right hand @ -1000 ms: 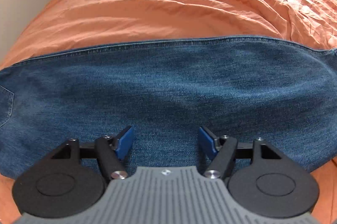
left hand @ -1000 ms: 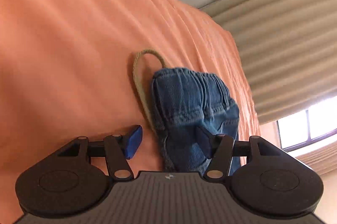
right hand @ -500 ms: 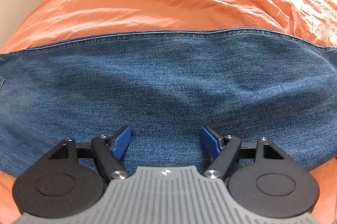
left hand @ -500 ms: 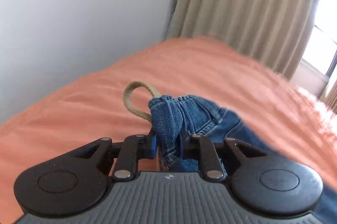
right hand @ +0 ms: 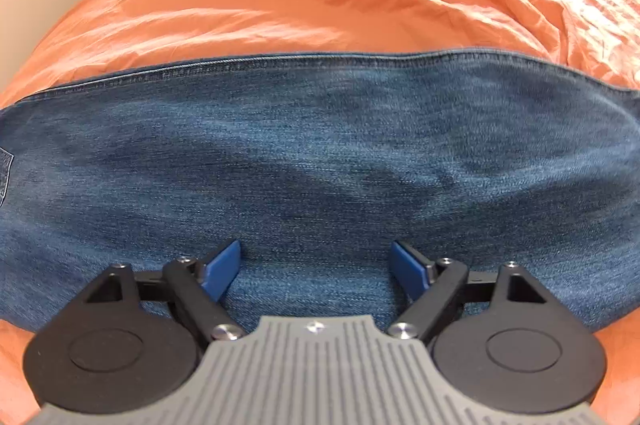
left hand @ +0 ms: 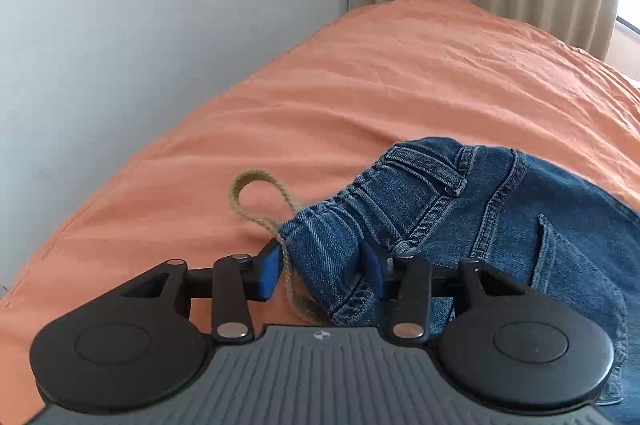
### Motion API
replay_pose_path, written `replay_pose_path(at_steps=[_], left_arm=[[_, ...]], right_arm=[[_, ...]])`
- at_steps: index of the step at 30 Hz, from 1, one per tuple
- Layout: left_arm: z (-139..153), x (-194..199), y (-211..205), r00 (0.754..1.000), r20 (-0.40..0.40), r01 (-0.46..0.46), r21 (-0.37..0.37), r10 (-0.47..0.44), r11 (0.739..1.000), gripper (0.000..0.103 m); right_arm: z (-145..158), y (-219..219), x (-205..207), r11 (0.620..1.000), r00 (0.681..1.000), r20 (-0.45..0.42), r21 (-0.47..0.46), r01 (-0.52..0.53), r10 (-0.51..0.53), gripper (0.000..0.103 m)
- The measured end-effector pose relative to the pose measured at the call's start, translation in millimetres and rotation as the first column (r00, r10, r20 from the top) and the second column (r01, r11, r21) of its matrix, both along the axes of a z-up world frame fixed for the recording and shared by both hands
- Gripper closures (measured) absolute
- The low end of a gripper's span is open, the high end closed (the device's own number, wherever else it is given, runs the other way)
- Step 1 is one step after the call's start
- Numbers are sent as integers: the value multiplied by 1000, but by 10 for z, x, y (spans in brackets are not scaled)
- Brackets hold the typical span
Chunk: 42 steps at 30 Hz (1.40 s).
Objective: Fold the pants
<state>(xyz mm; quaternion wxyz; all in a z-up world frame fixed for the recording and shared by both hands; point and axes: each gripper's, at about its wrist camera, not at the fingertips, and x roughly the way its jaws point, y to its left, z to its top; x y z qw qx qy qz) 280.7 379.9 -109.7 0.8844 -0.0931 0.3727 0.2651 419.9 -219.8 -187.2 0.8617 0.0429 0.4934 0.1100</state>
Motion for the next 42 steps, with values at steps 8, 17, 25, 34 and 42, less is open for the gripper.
replay_pose_path(at_steps=[8,17,25,34,42], left_arm=[[532,-568,-1015,923,39,370,176,-382,912,61],[179,-769,-2228,664,-186,748,188,-724,637,73],[47,-585,-2086,690,-136,723,79,-711,686,73],[85,-579,-1865,697,-91,716,35,-711,697,73],[122,-647,-1841,732,-87,679,4,-676,734,73]], right_arm=[[491,259,-778,980,976,137,85,-181,168,44],[475,1343,-1570,871,841,271,16,-490,468,56],[201,2224,-1718,757,705,291,-127,-641,646,57],[40,2647,-1465,760,697,312,-173,-626,646,56],[53,2784,-1629,748,668,347,-194,-635,658,78]])
